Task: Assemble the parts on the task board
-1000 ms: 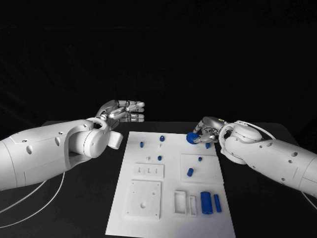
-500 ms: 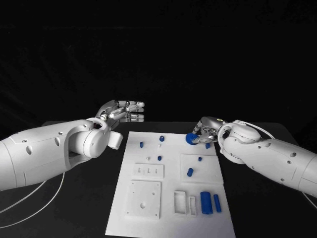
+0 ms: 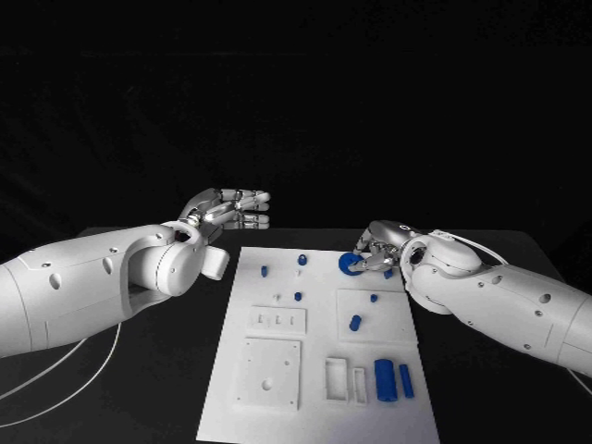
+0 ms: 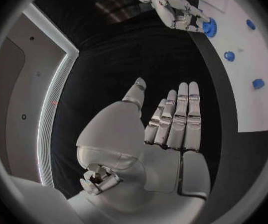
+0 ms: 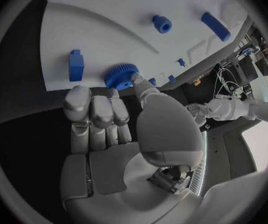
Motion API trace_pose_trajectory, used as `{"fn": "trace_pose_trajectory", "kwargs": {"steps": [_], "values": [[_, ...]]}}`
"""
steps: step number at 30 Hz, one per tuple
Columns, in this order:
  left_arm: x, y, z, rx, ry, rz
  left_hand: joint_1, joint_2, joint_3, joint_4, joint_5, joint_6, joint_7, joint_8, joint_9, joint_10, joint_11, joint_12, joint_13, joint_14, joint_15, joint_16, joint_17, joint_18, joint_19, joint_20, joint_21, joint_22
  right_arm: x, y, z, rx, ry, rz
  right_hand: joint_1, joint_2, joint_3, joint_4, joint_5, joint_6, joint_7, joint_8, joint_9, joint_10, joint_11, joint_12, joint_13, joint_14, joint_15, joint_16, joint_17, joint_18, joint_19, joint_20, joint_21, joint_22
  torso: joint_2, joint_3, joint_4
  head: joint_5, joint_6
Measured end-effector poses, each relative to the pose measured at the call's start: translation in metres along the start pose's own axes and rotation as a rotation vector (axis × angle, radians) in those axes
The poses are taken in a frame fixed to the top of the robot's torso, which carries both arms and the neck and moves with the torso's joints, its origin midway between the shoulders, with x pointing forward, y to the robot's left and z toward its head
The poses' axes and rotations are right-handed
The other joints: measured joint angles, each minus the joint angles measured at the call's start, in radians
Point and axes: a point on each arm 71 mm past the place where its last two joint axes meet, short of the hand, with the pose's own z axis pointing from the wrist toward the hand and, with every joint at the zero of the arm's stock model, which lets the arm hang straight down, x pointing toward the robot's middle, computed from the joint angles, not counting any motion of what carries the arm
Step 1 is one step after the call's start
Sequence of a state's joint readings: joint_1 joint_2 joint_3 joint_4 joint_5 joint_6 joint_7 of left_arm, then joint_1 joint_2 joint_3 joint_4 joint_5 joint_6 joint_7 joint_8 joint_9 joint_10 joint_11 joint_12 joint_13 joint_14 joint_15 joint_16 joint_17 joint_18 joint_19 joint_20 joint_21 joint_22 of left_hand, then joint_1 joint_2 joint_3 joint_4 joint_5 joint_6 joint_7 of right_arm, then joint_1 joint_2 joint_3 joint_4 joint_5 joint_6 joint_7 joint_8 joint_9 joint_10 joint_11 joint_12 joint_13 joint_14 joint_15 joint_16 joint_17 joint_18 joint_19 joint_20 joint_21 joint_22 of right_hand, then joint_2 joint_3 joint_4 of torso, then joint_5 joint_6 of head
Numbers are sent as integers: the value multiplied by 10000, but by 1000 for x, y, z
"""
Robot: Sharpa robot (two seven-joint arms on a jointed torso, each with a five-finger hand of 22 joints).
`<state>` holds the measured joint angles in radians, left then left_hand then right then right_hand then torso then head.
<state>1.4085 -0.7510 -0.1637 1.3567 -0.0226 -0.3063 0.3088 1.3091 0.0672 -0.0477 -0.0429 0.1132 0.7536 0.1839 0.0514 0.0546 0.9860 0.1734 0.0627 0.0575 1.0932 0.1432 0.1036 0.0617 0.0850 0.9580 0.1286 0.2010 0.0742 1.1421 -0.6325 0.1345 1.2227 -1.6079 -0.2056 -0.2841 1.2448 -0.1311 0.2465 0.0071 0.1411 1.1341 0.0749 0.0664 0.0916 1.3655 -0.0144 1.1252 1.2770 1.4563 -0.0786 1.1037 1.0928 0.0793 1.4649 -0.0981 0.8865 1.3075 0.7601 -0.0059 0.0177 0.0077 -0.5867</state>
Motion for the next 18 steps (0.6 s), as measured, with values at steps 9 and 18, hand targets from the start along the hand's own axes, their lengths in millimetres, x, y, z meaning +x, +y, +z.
{"fn": "trace_pose_trajectory", "kwargs": {"steps": [9,18], "values": [[-3,0,1,1,-103,35,0,0,0,0,0,0,0,0,0,0,0,0,0,0,0,0,0,0,0,0,0,0,-8,31,-10,-865,-832,-404,26,-252,419,307,-326,22,-18,-1,0,57,-15,0,53,0,0,19,-17,-20,0,0,151,0,-4,-4,15,199,1],[-3,0,1,20,-162,54,0,0,0,0,0,0,0,0,0,0,0,0,0,0,0,0,0,-1,0,0,0,0,-10,71,-16,-1773,-1415,-579,69,-309,653,306,-375,38,-20,-5,-29,70,-1,0,54,0,0,59,-57,-22,0,0,231,0,-2,-35,44,309,21]]}}
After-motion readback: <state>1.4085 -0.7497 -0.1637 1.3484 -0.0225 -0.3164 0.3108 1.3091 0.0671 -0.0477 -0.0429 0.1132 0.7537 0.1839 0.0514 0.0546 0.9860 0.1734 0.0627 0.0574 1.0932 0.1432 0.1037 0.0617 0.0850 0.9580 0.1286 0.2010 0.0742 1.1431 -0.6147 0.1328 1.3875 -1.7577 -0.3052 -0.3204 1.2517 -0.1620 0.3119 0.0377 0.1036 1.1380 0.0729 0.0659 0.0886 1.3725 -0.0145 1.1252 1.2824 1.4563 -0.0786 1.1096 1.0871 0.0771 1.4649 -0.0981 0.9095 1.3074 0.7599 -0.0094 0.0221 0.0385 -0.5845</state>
